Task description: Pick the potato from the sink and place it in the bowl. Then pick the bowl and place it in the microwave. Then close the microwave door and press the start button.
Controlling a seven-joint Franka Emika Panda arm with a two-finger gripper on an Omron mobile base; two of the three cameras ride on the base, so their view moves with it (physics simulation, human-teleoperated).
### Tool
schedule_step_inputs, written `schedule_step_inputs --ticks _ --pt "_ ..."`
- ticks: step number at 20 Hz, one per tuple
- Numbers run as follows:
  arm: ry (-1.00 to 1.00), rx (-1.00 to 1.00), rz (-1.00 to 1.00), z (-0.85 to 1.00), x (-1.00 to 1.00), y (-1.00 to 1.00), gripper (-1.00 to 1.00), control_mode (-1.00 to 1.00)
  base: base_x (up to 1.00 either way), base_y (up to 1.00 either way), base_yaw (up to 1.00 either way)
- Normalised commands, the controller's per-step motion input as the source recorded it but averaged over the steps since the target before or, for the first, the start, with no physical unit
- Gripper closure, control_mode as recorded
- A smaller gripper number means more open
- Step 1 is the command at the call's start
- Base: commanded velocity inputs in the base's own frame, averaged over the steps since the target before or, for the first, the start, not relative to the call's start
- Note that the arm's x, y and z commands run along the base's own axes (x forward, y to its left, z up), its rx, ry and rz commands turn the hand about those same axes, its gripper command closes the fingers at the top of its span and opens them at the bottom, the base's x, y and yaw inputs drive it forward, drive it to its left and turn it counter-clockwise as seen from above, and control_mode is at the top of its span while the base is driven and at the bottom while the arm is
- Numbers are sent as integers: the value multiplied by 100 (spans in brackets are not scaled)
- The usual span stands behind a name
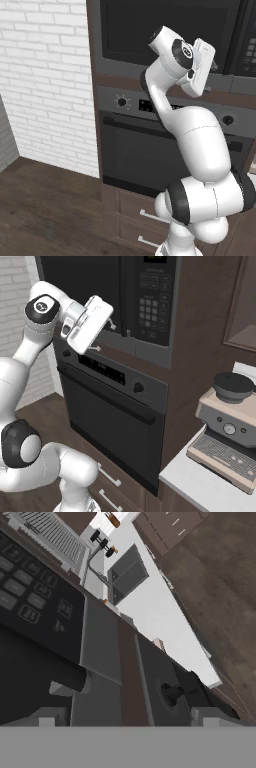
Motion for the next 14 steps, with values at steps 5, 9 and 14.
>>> schedule_step_inputs --ticks 5,9,14 --pt "-3 0 5 -4 16 6 -100 -100 0 0 0" --pt "-16 -1 9 -6 -100 26 -100 -100 0 0 0" --pt "-40 -2 9 -44 -100 -4 -100 -100 0 0 0"
